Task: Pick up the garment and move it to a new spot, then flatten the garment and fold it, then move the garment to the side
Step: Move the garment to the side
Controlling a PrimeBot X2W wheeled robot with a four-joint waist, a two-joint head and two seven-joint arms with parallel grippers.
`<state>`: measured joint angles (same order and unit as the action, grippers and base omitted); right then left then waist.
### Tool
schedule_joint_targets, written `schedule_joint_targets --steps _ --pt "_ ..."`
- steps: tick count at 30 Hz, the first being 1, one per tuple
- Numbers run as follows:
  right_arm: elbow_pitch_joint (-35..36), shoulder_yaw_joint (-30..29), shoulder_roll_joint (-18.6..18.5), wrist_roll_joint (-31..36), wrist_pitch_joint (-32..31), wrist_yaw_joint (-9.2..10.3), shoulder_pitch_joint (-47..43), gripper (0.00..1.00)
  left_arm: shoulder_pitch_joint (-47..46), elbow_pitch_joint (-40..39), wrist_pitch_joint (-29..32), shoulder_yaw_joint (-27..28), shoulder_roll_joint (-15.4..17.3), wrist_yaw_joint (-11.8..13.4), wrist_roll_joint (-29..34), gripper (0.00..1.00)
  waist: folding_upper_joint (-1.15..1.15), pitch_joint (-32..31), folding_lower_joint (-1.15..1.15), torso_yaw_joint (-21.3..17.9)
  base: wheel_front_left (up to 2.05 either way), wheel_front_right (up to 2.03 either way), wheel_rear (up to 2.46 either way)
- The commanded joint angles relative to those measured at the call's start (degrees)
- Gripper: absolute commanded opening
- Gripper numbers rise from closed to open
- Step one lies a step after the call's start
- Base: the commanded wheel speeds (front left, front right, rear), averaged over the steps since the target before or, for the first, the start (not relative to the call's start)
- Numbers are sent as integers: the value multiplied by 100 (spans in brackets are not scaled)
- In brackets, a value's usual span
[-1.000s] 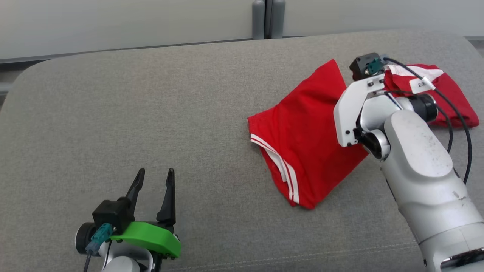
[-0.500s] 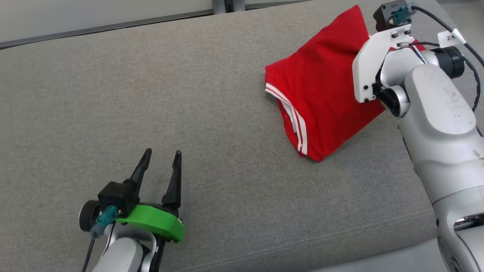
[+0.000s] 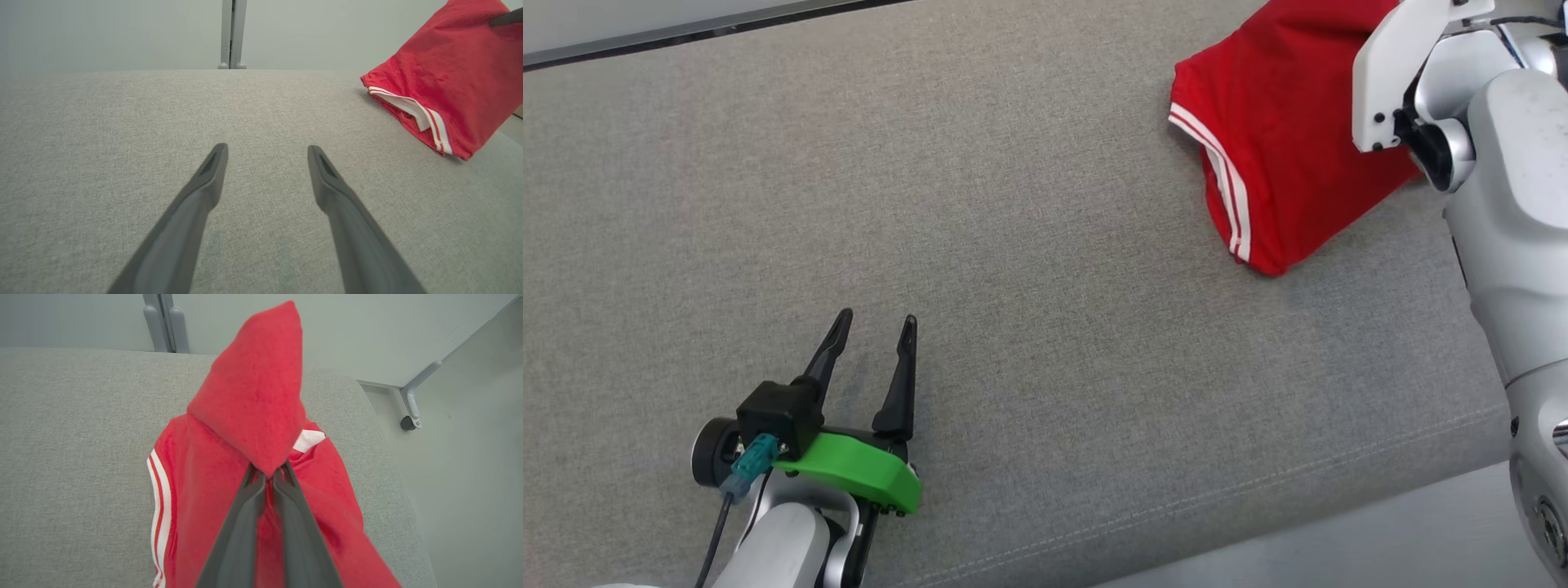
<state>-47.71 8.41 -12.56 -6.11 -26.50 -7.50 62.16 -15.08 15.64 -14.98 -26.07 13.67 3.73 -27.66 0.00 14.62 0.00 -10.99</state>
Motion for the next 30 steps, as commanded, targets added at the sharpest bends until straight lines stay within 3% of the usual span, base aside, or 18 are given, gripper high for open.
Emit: schedule_joint_targets --steps 1,6,15,22,30 --pt "-61 -30 -50 64 85 2 112 0 -102 28 -24 -5 64 -36 41 100 0 45 0 8 0 0 0" --pt "-311 -276 -200 182 269 2 303 0 -156 14 8 -64 112 -57 83 100 0 165 0 64 0 0 0" --pt "-877 -1478 -492 655 719 2 394 0 -220 -109 154 -141 259 -26 165 100 0 388 0 256 0 0 0" --pt "-1058 -3032 -484 1449 912 2 351 0 -175 -306 321 -227 398 38 219 100 0 602 0 472 0 0 0" --pt "-646 -4491 -219 2655 904 2 248 0 -232 -542 462 -312 506 62 318 100 0 860 0 759 0 0 0"
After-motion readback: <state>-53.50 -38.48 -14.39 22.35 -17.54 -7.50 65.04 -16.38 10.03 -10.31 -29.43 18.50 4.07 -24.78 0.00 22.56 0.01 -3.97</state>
